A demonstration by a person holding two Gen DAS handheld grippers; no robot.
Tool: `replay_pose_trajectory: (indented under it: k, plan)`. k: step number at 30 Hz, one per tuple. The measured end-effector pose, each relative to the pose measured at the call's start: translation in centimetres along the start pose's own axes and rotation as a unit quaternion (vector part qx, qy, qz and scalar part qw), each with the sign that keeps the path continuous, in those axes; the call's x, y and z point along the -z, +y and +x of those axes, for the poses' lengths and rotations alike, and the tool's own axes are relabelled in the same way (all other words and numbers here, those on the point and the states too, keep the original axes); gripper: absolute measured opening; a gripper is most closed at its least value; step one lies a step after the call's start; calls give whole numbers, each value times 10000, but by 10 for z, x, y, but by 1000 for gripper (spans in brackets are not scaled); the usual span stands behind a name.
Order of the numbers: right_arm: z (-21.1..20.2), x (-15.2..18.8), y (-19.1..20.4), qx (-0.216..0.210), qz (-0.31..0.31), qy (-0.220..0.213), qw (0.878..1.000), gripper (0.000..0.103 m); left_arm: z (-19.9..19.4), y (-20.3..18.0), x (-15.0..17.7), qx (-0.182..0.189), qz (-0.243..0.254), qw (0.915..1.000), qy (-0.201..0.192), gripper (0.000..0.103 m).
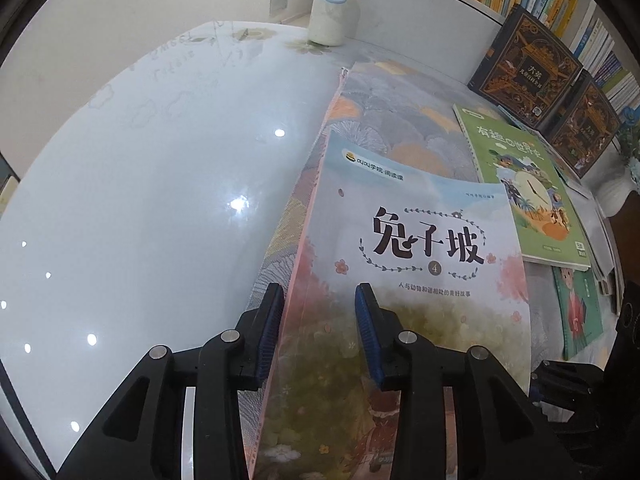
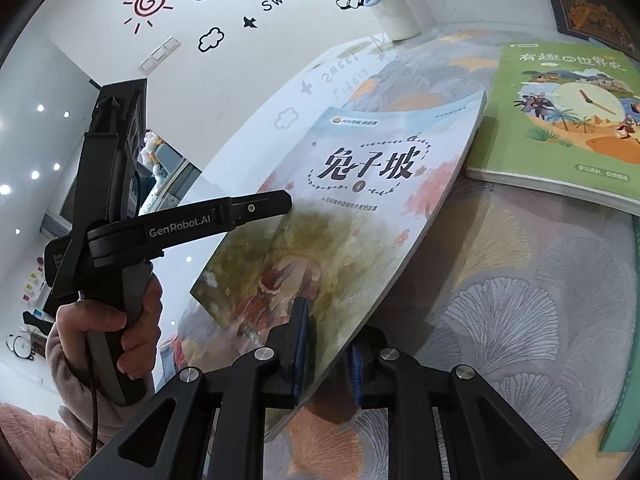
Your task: Organize books
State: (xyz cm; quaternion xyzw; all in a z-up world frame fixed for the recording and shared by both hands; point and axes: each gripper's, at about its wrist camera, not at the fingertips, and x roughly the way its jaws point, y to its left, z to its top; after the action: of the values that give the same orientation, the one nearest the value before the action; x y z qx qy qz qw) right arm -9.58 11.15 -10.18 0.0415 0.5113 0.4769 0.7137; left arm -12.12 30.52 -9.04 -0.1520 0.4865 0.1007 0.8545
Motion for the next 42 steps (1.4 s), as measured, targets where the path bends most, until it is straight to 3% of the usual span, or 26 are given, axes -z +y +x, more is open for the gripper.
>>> replay_pose_trajectory:
  k: [3,5,13,17,19,21,23,27,29,31,32,35,38,42]
  plan:
    - [1,1,4,-1,-95,-15,10000,24,-6,-1,-1,-160,-5,9998,-70,32]
    - [2,0,5,-49,-28,18,10000,30,-14,-4,-4,-40,-2,9998,-184,32]
    - [-16,-9,-2,-77,230,154,9996,30,-55,-46,-37,334,573,9947,-781,35]
    - [-60,-22,-18,216,300,-430,9984,30,-47,-89,-57,398,866,9913,-908,35]
    - [-88,-29,-32,566,372,-832,9942,30,-31,-118,-62,856,1081,9870,-824,35]
    - [-108,-32,-51,765,582,-1091,9894,30,-5,-135,-69,1248,908,9864,-574,35]
    - [-127,-33,-79,977,975,-1329,9815,30,22,-146,-75,1307,612,9889,-351,35]
    - [-143,-27,-128,1259,1671,-1331,9688,30,67,-173,-71,816,796,9934,-148,35]
    - [-138,-27,-145,1230,1935,-1161,9664,30,68,-175,-70,446,835,9944,-462,42]
    - [-131,-26,-154,1174,2022,-1063,9665,31,70,-168,-72,124,704,9961,-523,74]
    - [-128,-29,-154,1146,2000,-1082,9670,31,72,-163,-72,27,553,9967,-594,76]
    - [-127,-30,-148,1255,1846,-1067,9689,31,76,-155,-72,418,297,9969,-603,77]
    - [-128,-30,-148,1254,1837,-1059,9692,31,75,-173,-70,1295,782,9880,-321,76]
    - [-132,-28,-148,1142,1885,-1023,9700,31,76,-176,-71,1441,848,9856,-240,77]
